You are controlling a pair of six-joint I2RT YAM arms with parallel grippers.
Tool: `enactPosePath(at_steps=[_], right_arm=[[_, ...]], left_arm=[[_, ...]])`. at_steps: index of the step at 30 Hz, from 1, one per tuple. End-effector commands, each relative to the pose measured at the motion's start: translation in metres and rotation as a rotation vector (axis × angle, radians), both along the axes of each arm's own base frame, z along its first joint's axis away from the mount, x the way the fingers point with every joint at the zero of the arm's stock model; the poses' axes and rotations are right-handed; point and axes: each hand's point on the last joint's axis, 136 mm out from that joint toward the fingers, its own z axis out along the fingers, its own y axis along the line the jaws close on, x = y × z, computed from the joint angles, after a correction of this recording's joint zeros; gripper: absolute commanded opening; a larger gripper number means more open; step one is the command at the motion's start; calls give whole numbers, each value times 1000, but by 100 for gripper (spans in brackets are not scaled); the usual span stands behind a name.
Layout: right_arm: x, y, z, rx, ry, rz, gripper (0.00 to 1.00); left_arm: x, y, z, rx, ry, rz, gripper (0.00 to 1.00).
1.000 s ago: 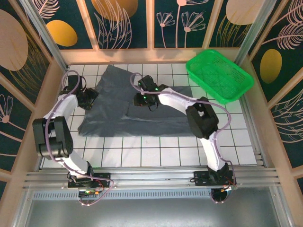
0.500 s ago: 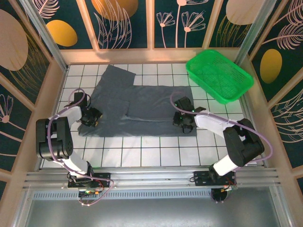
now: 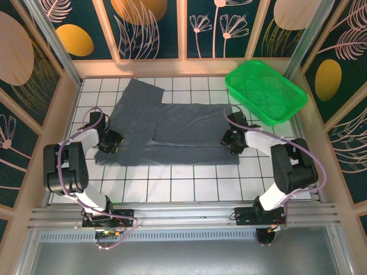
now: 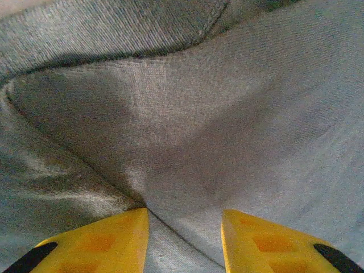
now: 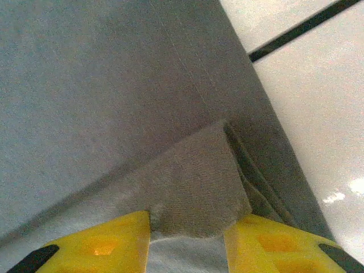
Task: Fold and stack the t-shirts
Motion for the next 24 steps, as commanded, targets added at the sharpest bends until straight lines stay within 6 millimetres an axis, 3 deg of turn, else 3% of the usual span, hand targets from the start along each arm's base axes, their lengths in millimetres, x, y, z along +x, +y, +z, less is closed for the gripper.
enactPosePath(at_steps=[1, 17, 21, 24], right_arm=[[16, 9, 8, 83, 10, -53, 39], [80, -6, 11, 185, 1, -244, 34], [84, -11, 13, 164, -11, -250, 32], [76, -16, 25, 109, -48, -233, 30]], left_arm=[[-7, 2, 4, 10, -8, 0, 39], [-5, -4, 21, -16, -54, -23, 39], [-2, -4, 24, -14, -61, -27, 39], [0, -2, 25, -8, -64, -26, 39]])
